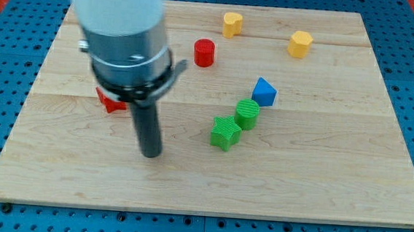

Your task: Nudge the green star bit a up

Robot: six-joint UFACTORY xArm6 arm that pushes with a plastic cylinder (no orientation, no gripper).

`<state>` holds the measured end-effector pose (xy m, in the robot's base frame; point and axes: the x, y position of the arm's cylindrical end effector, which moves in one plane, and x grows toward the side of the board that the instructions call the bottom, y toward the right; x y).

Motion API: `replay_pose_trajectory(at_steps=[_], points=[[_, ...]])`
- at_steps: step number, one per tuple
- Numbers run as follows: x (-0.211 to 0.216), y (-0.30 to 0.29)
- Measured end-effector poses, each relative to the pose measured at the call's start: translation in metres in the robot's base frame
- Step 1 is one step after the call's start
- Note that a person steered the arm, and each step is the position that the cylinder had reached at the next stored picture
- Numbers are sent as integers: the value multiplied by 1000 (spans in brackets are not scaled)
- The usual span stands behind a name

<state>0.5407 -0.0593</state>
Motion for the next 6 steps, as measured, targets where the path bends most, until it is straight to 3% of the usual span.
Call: replay_pose_trajectory(at_steps=[1,2,3,4,5,6], points=[[11,109],[-6,142],[-17,45],[-19,10],[30,75],[5,131]])
